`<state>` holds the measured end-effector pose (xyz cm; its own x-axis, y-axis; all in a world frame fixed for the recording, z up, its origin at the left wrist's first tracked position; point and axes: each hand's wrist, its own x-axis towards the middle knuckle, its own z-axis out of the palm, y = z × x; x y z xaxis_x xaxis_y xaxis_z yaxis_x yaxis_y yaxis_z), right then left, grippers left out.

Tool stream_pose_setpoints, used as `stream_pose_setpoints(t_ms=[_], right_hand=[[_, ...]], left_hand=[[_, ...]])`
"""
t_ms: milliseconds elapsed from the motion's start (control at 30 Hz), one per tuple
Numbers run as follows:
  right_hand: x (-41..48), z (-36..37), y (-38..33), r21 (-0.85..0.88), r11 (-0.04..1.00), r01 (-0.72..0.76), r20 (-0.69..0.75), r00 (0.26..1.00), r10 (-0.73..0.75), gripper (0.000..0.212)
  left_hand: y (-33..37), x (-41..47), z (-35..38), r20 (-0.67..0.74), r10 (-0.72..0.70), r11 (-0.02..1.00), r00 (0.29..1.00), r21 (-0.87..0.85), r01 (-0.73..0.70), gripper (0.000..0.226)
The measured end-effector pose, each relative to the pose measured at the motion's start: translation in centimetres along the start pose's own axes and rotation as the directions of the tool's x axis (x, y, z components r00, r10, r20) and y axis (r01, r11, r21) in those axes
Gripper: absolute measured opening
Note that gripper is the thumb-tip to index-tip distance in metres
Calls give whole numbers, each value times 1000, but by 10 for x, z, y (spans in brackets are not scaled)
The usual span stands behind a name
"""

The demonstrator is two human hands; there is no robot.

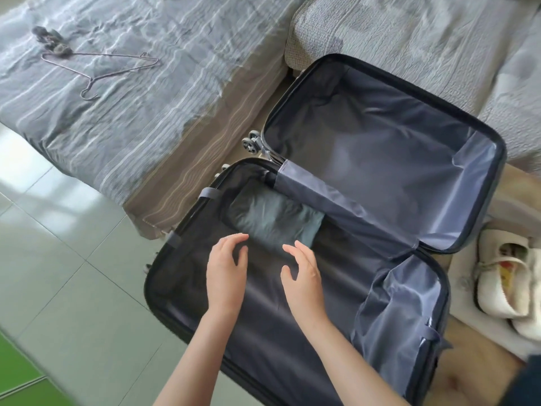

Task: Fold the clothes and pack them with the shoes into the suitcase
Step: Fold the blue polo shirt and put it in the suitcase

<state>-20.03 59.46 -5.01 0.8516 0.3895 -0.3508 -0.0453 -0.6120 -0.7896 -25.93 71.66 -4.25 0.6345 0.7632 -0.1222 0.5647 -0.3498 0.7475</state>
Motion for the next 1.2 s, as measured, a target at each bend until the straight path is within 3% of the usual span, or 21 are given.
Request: stream_pose_setpoints(t_ms=[200,433,633,733,900,1000,1033,1133,1200], right_hand=[[-7,-31,23,18,999,-29,-83,996,30,41],[-28,-91,52,82,993,-83,-167,981,96,40],[-69,-165,101,185,980,-77,-334,933,137,37],[-102,-208,135,219,965,-143,-366,905,217,39],[-160,-271,204,234,948,-215,-488,817,306,39],[-192,-298,244,282,921,-270,-523,761,384,40],[-200,-306,257,295,912,-286,-531,744,406,40],[-223,-323,295,308,888,-341,-545,702,459,40],[-235,-331,319,285,878,-386,-566,671,479,42]], left_hand=[[31,-25,33,173,-2,1000,985,-3,3,24],[62,-57,71,261,23,999,965,20,-29,24],[111,-108,118,358,69,998,931,-12,-69,23],[141,-145,147,421,123,992,899,-54,-110,23],[185,-215,202,492,217,973,843,-36,-230,22],[201,-255,233,477,378,892,793,39,-450,20],[205,-267,242,491,384,887,782,40,-460,21],[210,-302,269,620,215,953,755,37,-301,25],[203,-324,289,685,167,954,709,71,-293,27]])
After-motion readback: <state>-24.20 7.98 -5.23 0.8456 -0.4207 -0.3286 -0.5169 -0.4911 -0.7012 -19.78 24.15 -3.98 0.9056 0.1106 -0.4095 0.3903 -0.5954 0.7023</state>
